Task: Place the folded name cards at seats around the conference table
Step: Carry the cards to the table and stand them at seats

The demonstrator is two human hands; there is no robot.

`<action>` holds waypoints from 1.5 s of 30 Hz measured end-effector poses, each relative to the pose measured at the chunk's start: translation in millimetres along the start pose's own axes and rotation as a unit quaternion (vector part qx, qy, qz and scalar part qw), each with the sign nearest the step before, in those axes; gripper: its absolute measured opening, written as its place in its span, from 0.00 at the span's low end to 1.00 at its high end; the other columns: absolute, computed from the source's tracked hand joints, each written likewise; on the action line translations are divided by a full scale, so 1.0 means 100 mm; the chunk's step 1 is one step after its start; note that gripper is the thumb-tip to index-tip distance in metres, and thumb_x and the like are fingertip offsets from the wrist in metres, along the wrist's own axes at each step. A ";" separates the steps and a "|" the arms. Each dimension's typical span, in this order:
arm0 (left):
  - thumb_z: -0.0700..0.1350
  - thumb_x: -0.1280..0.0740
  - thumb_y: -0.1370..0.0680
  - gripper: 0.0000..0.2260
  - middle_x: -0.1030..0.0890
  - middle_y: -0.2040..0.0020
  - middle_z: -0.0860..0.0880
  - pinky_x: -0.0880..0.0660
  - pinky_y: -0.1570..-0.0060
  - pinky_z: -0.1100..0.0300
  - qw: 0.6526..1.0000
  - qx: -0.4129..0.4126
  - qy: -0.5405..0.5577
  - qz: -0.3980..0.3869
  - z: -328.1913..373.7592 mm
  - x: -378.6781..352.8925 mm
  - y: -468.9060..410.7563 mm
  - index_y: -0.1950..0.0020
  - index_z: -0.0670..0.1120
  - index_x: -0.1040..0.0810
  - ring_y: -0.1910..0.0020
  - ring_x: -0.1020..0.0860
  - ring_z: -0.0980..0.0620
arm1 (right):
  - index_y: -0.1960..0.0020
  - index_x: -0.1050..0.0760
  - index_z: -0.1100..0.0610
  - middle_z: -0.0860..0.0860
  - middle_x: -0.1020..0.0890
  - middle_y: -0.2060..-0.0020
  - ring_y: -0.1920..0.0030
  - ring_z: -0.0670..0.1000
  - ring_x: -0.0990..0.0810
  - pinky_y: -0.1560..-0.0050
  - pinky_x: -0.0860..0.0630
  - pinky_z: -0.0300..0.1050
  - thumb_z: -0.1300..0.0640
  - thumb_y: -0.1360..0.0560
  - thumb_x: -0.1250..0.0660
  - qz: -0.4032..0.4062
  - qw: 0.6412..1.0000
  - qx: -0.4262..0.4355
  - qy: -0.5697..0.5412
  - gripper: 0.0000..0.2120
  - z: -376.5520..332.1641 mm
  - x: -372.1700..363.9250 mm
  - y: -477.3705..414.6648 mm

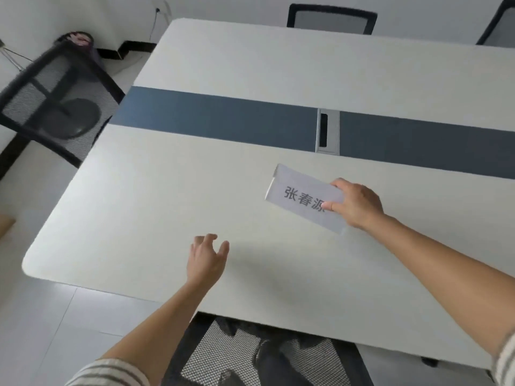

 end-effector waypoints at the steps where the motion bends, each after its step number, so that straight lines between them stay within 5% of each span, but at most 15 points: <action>1: 0.54 0.40 0.22 0.21 0.32 0.31 0.43 0.34 0.36 0.48 0.999 -0.002 -0.031 0.007 0.00 -0.08 -0.08 0.32 0.46 0.30 0.33 0.33 0.43 | 0.38 0.27 0.47 0.57 0.19 0.47 0.46 0.59 0.22 0.51 0.30 0.47 0.43 0.30 0.29 0.007 1.000 -0.005 0.018 0.23 0.02 0.00 -0.17; 9: 0.65 0.53 0.23 0.33 0.52 0.21 0.40 0.54 0.26 0.48 0.967 -0.083 -0.241 0.000 -0.33 -0.62 -0.16 0.22 0.50 0.50 0.22 0.55 0.41 | 0.34 0.28 0.52 0.60 0.23 0.40 0.38 0.60 0.28 0.38 0.35 0.50 0.48 0.27 0.30 0.022 0.996 0.002 0.085 0.23 0.05 -0.08 -1.03; 15: 0.66 0.54 0.23 0.33 0.50 0.21 0.42 0.57 0.25 0.49 0.965 -0.105 -0.238 0.028 -0.47 -0.69 -0.18 0.22 0.50 0.48 0.22 0.54 0.44 | 0.32 0.31 0.51 0.57 0.24 0.36 0.34 0.60 0.31 0.39 0.35 0.54 0.50 0.26 0.32 0.046 0.991 0.034 0.124 0.23 0.07 -0.17 -1.49; 21: 0.65 0.54 0.23 0.33 0.47 0.21 0.41 0.55 0.25 0.49 0.968 -0.104 -0.226 0.018 -0.47 -0.67 -0.19 0.23 0.50 0.43 0.22 0.51 0.42 | 0.23 0.53 0.46 0.55 0.51 0.21 0.22 0.59 0.56 0.27 0.53 0.65 0.49 0.24 0.37 0.060 0.972 0.056 0.218 0.36 -0.05 -0.42 -1.42; 35: 0.64 0.55 0.23 0.32 0.43 0.23 0.39 0.53 0.26 0.47 0.967 -0.116 -0.224 0.019 -0.48 -0.65 -0.20 0.24 0.48 0.40 0.23 0.48 0.41 | 0.22 0.55 0.46 0.56 0.51 0.21 0.22 0.60 0.56 0.26 0.55 0.63 0.46 0.27 0.34 0.021 0.972 0.056 0.227 0.41 -0.11 -0.40 -1.65; 39: 0.64 0.53 0.23 0.32 0.47 0.21 0.41 0.56 0.26 0.48 0.969 -0.110 -0.223 0.005 -0.48 -0.65 -0.20 0.23 0.50 0.43 0.22 0.51 0.42 | 0.24 0.43 0.52 0.58 0.39 0.25 0.25 0.60 0.44 0.28 0.43 0.58 0.50 0.27 0.34 0.068 0.984 0.068 0.153 0.34 -0.21 -0.27 -1.39; 42: 0.64 0.48 0.24 0.32 0.47 0.21 0.42 0.54 0.26 0.49 0.968 -0.130 -0.213 -0.015 -0.49 -0.55 -0.18 0.23 0.51 0.43 0.22 0.51 0.43 | 0.36 0.26 0.56 0.56 0.20 0.39 0.40 0.59 0.24 0.41 0.26 0.52 0.54 0.26 0.35 0.074 0.994 0.069 0.045 0.19 -0.22 -0.23 -0.99; 45: 0.57 0.40 0.23 0.27 0.44 0.21 0.46 0.44 0.28 0.49 0.962 -0.160 -0.209 -0.072 -0.48 -0.25 -0.17 0.26 0.51 0.36 0.23 0.47 0.45 | 0.47 0.20 0.55 0.52 0.15 0.50 0.49 0.56 0.18 0.48 0.22 0.51 0.55 0.27 0.35 0.067 0.996 0.066 -0.005 0.11 -0.17 -0.27 -0.41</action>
Point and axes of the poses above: each hand's wrist, its own y-axis away from the middle knuckle, its own x-axis out of the back of the hand, z = x × y, the point moved 4 cm from there along -y, towards the middle knuckle
